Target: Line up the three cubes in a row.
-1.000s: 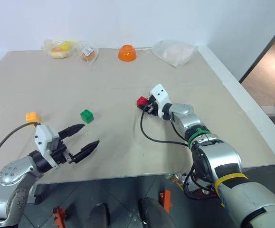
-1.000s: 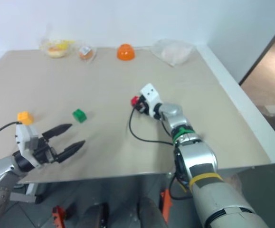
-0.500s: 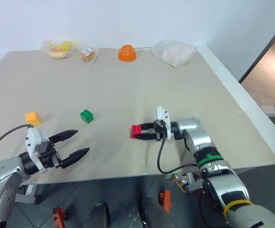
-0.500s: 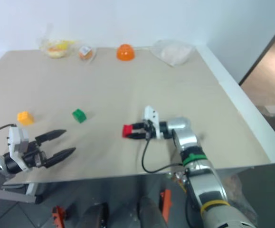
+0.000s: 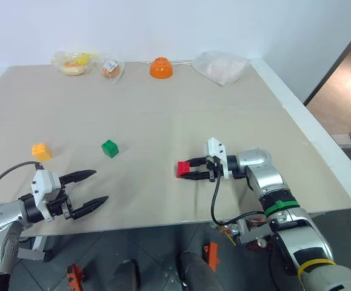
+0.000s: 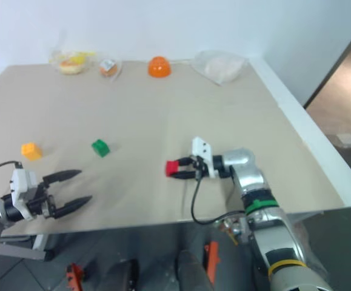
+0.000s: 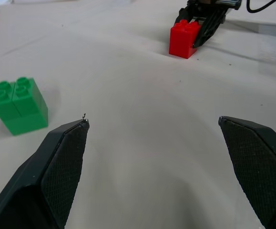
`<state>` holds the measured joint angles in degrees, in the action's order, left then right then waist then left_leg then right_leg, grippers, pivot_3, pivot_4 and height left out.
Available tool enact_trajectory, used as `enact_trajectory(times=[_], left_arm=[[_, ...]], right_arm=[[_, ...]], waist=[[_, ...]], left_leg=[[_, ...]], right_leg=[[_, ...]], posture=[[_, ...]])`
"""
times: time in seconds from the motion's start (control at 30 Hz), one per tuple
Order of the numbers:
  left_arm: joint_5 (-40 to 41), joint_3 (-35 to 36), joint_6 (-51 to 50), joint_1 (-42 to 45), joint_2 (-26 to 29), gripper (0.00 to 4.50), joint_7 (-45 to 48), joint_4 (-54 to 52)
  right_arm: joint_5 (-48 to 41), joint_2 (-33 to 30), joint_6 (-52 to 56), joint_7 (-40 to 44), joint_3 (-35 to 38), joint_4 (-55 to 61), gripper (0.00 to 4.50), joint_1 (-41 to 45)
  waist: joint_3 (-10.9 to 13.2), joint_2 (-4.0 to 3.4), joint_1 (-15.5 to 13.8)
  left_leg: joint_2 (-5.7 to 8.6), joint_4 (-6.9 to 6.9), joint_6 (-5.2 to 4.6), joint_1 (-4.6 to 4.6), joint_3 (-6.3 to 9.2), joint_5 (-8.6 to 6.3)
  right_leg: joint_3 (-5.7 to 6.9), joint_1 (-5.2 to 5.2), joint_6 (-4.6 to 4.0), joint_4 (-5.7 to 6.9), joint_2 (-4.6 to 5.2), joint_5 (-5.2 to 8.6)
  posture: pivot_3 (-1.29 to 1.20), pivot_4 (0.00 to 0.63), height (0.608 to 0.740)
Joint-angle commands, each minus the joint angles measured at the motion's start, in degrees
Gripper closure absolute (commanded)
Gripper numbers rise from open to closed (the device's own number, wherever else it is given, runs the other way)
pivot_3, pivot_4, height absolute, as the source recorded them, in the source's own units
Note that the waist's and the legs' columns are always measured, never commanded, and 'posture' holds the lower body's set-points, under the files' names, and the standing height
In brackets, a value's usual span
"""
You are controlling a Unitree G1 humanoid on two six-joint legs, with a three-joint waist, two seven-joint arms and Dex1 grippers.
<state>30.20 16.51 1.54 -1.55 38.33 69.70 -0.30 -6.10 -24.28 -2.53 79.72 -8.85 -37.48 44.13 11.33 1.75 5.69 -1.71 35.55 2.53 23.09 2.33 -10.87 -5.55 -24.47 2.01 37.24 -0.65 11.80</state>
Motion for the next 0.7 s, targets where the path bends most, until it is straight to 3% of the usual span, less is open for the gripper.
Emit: enact_trajectory(times=[0.03, 0.23, 0.7], left_arm=[[-0.15, 0.03, 1.8, 1.02, 0.27, 0.0, 0.84, 0.8], [-0.38, -0.72, 3.19, 2.19, 0.01, 0.0, 1.66, 2.53], [-0.77, -1.46, 5.31, 2.93, -0.57, 0.0, 2.43, 5.24]], right_arm=[[0.09, -1.65, -2.82, 0.21, 1.15, -4.11, 3.27, 3.03], [0.9, -1.12, -7.07, -0.54, 0.89, -11.53, 3.27, 6.61], [-0.64, 0.42, -7.11, 5.29, 0.2, -11.93, 3.27, 7.3]], waist=[[0.0, 0.0, 0.01], [-0.01, 0.02, 0.02], [-0.01, 0.02, 0.03]], left_leg=[[0.0, 0.0, 0.0, 0.0, 0.0, 0.0], [0.0, 0.01, 0.0, -0.02, -0.04, 0.0], [-0.03, 0.02, -0.01, -0.03, -0.08, 0.0]], right_leg=[[-0.01, 0.0, 0.0, 0.0, 0.0, 0.0], [-0.05, 0.02, 0.02, 0.0, 0.0, -0.02], [-0.08, 0.01, 0.08, 0.0, -0.02, -0.06]], posture=[[0.0, 0.15, 0.74], [0.0, 0.15, 0.74], [0.0, 0.15, 0.74]])
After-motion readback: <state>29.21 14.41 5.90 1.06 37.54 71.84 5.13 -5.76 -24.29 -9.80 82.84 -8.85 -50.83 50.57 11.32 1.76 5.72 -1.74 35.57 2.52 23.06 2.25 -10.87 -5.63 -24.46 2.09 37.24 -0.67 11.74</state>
